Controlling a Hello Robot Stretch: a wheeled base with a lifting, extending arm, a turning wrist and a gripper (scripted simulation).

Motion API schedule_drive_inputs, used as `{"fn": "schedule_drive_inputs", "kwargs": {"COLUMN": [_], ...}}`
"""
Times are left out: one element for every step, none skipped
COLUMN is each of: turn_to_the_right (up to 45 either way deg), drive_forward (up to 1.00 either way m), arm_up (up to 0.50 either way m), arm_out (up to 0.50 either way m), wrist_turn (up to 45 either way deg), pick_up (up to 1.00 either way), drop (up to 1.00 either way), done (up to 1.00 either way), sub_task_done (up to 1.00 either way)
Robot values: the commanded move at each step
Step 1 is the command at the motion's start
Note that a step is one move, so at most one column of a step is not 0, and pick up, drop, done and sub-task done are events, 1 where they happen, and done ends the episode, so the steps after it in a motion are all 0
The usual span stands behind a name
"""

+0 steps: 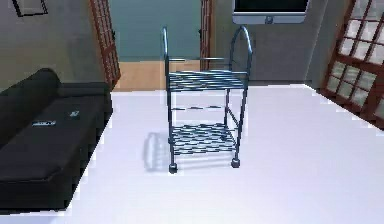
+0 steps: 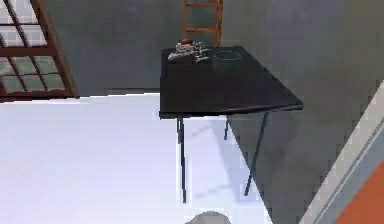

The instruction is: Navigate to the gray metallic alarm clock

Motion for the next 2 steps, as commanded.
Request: {"fn": "schedule_drive_inputs", "kwargs": {"turn_to_the_right": [36.0, 0.0], "drive_forward": [0.0, 1.0], "arm_up": [0.0, 0.0], "arm_out": [0.0, 0.0], "wrist_turn": [0.0, 0.0], "pick_up": [0.0, 0.0], "drop": [0.0, 0.0], "done": [0.0, 0.0], "sub_task_done": [0.0, 0.0]}}
